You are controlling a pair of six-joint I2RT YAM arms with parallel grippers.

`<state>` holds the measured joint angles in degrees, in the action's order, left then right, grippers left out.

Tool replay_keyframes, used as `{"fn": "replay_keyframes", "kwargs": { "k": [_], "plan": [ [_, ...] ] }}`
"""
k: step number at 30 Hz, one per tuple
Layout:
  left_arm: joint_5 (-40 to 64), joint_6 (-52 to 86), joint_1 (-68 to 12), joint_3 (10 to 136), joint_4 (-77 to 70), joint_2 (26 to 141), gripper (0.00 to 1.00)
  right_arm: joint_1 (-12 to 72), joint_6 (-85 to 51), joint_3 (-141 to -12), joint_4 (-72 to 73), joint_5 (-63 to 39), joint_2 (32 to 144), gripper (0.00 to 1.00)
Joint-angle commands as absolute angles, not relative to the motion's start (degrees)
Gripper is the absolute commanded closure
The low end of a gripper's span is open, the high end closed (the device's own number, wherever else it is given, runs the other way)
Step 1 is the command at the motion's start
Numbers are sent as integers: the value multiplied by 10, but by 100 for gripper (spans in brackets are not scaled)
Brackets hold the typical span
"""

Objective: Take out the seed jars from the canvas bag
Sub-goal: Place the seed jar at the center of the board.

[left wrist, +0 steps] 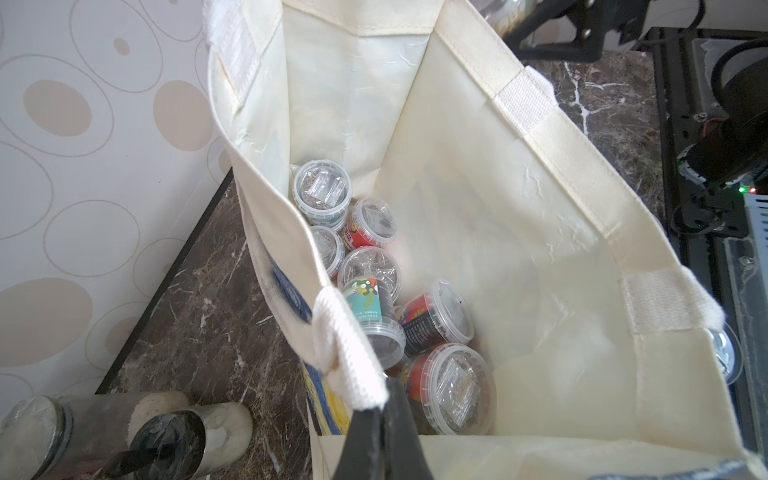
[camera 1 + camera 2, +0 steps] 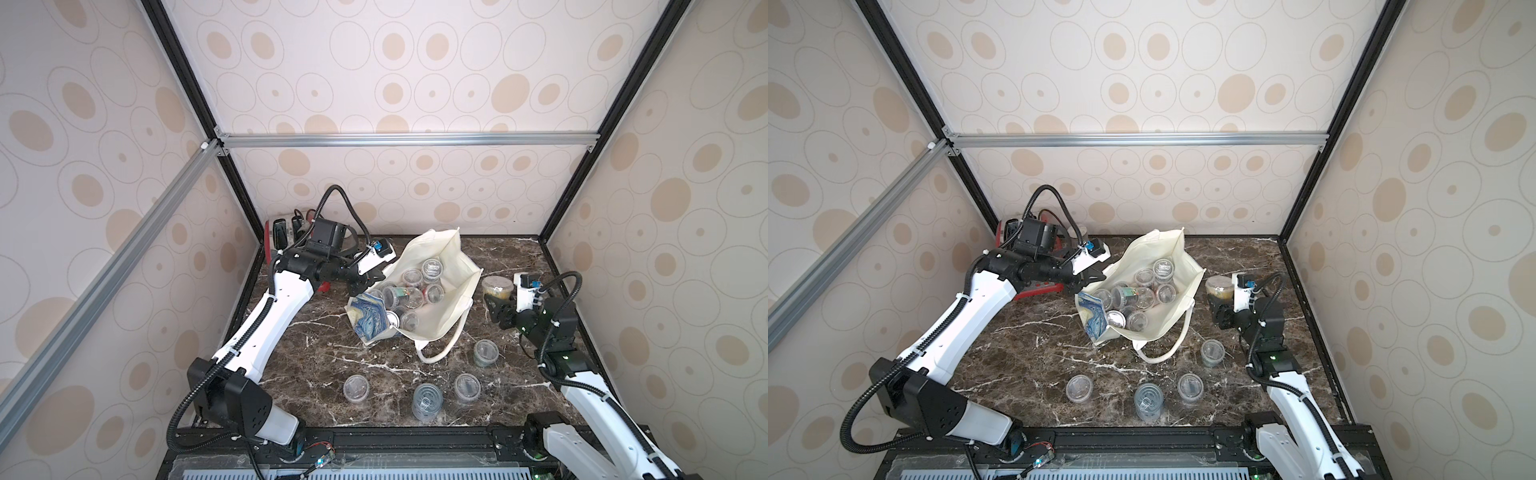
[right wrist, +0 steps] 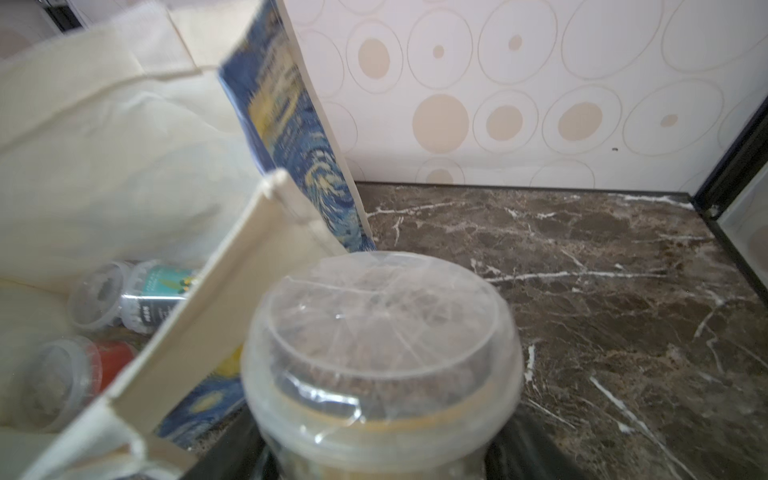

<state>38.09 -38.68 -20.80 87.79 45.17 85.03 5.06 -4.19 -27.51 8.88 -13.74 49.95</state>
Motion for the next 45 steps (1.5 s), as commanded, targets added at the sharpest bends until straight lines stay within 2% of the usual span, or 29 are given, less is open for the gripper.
{"fn": "replay_keyframes", "kwargs": {
  "k": [1, 11, 17, 25, 31, 45],
  "plan": [
    [414, -416, -210, 873, 468, 832, 100, 47, 3, -253, 153, -115, 541, 29],
    [418, -423, -211, 869, 470, 831, 100, 46, 106, -277, 224, -74, 734, 29],
    [418, -426, -210, 864, 469, 825, 100, 42, 143, -295, 218, -79, 784, 29],
    [422, -429, -210, 864, 469, 830, 100, 42, 148, -290, 211, -84, 787, 27],
    [422, -423, -210, 868, 464, 832, 100, 41, 140, -279, 222, -74, 777, 20],
    [419, -425, -210, 868, 467, 827, 100, 42, 133, -285, 178, -82, 739, 20]
  ]
}}
